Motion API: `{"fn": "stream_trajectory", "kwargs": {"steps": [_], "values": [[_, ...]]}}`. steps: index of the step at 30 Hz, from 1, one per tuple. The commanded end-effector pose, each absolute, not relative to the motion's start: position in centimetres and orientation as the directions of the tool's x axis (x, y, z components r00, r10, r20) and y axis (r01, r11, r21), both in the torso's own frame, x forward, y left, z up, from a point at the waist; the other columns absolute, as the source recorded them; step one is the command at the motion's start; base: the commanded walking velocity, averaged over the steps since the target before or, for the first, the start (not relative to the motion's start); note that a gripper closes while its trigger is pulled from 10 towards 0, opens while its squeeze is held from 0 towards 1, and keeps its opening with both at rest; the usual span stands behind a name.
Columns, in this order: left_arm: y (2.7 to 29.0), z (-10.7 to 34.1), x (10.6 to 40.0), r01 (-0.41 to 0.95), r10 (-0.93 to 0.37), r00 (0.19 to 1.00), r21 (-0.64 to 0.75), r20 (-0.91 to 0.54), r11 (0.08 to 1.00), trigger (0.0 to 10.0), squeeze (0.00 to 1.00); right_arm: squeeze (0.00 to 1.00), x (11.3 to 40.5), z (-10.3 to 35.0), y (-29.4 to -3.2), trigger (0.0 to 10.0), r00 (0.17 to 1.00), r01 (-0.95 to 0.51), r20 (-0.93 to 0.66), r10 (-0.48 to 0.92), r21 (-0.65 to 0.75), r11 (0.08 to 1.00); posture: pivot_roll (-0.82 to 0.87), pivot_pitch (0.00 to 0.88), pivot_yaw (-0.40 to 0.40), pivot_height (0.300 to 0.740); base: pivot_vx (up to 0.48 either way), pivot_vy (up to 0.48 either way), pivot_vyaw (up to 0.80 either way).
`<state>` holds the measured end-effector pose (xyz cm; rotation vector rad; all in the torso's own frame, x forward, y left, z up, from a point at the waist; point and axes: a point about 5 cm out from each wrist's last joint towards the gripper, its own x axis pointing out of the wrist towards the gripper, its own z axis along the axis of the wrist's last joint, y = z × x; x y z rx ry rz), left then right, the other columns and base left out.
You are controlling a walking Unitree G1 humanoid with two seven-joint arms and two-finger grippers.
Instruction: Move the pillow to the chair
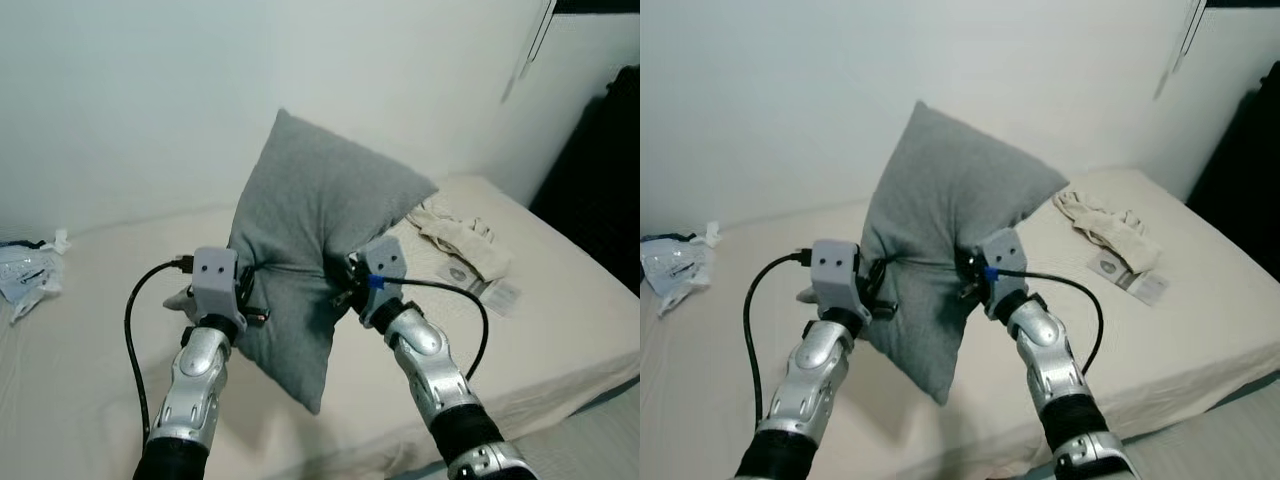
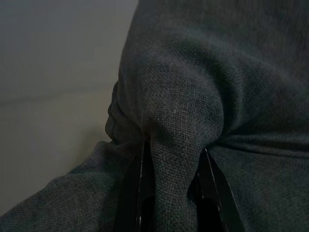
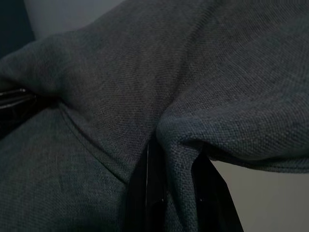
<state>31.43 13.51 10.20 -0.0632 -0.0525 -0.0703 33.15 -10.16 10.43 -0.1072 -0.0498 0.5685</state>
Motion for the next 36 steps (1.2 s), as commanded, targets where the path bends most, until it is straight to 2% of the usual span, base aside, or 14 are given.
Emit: {"fn": "stream_trajectory", "kwargs": {"steps": [1, 8, 11, 15, 24, 36], "values": [[15.8, 11.7, 32.0, -0.031, 0.040, 0.992, -0.080, 0.116, 0.996, 10.0, 0.00, 0.00, 32.5, 8.5, -10.7, 10.0, 0.840, -0.542, -0.075, 0.537, -0.110, 0.833, -0.02, 0.000, -0.098, 0.740, 0.000, 0.000, 0.00], [17.6, 7.7, 31.1, -0.034, 0.033, 0.998, -0.029, -0.047, 0.999, 10.0, 0.00, 0.00, 31.3, 4.4, -12.4, 10.0, 0.869, -0.468, -0.236, 0.435, -0.105, 0.878, 0.01, 0.000, -0.087, 0.740, 0.000, 0.000, 0.00], [17.6, 7.4, 30.9, -0.034, 0.032, 0.998, -0.030, -0.054, 0.999, 10.0, 0.00, 0.00, 31.2, 4.2, -12.5, 10.0, 0.875, -0.456, -0.235, 0.424, -0.102, 0.884, 0.01, 0.000, -0.082, 0.740, 0.000, 0.000, 0.00], [17.4, 6.0, 30.0, -0.032, 0.037, 0.995, 0.052, -0.098, 0.998, 10.0, 0.00, 0.00, 30.9, 4.0, -12.7, 10.0, 0.891, -0.424, -0.221, 0.396, -0.095, 0.901, 0.00, 0.005, -0.068, 0.740, 0.000, 0.000, 0.00], [17.6, 5.8, 29.9, -0.043, 0.046, 0.996, 0.041, -0.083, 0.998, 10.0, 0.00, 0.00, 30.8, 3.3, -13.2, 10.0, 0.894, -0.406, -0.248, 0.372, -0.102, 0.908, 0.00, 0.019, -0.063, 0.740, 0.000, 0.000, 0.00], [16.4, 5.5, 29.5, 0.022, -0.017, 0.997, 0.067, -0.080, 0.998, 10.0, 0.00, 0.00, 30.9, 3.5, -12.9, 10.0, 0.889, -0.426, -0.243, 0.389, -0.121, 0.897, -0.01, 0.040, -0.071, 0.740, 0.000, 0.000, 0.00]]}}
